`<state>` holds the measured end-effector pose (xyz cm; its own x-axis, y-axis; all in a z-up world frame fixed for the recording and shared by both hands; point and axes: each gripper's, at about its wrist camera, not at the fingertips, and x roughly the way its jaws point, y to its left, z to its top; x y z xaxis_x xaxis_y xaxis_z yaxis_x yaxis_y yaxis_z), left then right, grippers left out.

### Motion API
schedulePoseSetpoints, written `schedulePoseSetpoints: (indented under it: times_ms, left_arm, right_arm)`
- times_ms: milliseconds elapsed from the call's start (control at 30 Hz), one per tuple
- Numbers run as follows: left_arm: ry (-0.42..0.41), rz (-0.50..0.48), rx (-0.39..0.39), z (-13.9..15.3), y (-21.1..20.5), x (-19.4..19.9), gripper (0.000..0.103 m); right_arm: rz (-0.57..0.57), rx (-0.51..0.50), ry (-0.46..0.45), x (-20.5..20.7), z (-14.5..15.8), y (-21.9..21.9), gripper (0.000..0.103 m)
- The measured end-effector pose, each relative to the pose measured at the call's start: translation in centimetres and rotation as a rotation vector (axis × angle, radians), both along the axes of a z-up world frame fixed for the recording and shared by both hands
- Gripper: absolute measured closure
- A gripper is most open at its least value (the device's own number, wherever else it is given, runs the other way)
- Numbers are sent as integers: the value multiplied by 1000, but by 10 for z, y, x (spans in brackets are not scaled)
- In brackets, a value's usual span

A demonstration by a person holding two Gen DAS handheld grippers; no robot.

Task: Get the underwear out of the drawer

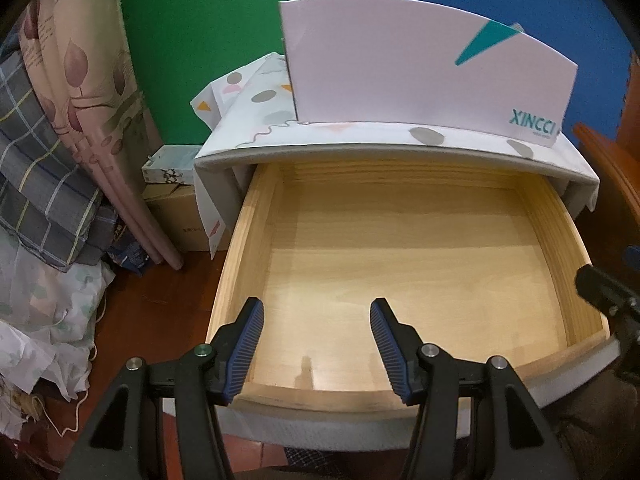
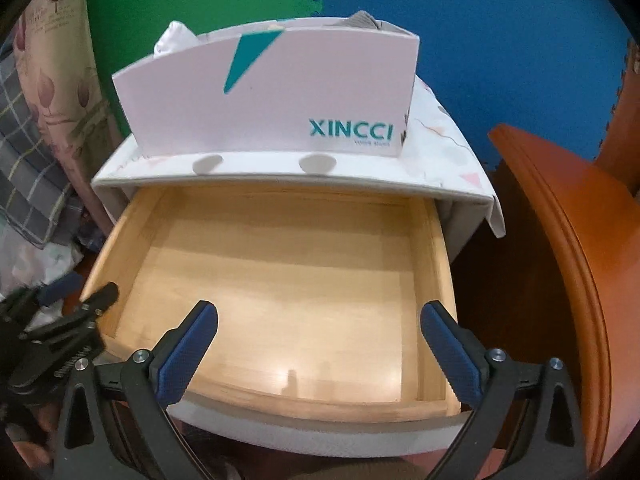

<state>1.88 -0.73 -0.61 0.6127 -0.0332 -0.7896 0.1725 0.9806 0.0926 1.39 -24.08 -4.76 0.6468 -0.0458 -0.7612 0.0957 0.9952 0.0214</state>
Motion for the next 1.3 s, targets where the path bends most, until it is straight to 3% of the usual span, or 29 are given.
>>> schedulePoseSetpoints:
  times_ms: [367, 667, 1300]
  left_arm:
    - [-14, -36, 46, -2, -12, -7, 46]
    - [-1, -28, 21, -1, -10, -5, 46]
    - [-20, -44, 32, 0, -15, -7, 46]
  right_arm:
    - [20, 8, 7, -5, -13, 3, 2]
    - [0, 59, 18, -5, -18, -5, 2]
    - [22, 26, 42, -1, -20, 4, 2]
